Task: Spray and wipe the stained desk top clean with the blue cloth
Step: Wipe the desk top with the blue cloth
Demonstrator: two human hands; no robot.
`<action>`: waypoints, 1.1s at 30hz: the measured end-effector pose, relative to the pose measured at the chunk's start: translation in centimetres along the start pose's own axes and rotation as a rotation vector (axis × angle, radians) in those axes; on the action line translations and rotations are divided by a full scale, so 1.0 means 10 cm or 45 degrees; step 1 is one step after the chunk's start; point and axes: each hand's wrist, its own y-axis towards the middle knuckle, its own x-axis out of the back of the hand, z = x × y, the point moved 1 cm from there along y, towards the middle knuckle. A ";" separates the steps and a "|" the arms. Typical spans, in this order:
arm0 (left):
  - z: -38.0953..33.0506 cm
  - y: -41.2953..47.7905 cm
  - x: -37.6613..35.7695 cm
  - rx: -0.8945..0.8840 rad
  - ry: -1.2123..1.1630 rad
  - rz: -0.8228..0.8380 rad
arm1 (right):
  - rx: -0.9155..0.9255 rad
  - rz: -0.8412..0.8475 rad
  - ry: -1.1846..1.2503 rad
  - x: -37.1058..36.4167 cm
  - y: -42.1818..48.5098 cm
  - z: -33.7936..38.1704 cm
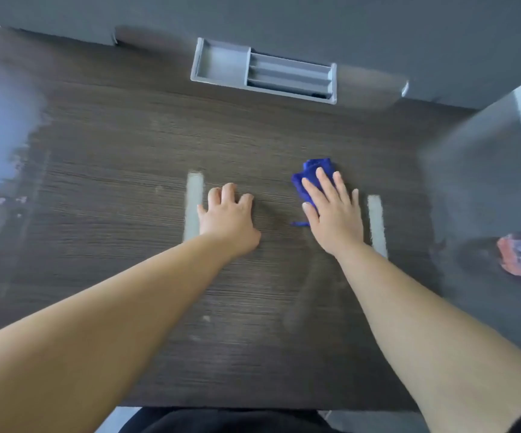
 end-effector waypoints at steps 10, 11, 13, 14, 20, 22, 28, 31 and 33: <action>-0.86 0.09 -0.26 0.032 0.147 0.195 | -0.068 -0.060 0.030 -0.02 -0.42 -0.38; -0.91 0.09 -0.27 0.055 0.212 0.221 | 0.035 -0.048 0.021 0.03 -0.23 -0.42; -0.98 0.10 -0.28 0.091 0.347 0.268 | 0.102 -0.015 0.015 0.14 0.24 -0.62; -1.02 0.12 -0.28 0.111 0.395 0.285 | 0.061 -0.006 0.024 0.20 0.48 -0.75; -1.24 0.15 -0.25 0.131 0.497 0.257 | -0.375 -0.023 0.130 0.29 0.63 -1.39; -1.37 0.16 -0.28 0.035 0.450 0.235 | -0.396 -0.083 0.130 0.19 0.23 -1.37; -1.61 0.23 -0.41 0.011 0.407 0.346 | -0.145 -0.059 0.086 0.04 -0.37 -0.98; -1.64 0.25 -0.39 0.019 0.440 0.362 | -0.109 -0.054 0.074 0.20 0.37 -1.27; -1.63 0.26 -0.39 0.037 0.438 0.377 | -0.211 -0.023 0.112 0.34 0.86 -1.54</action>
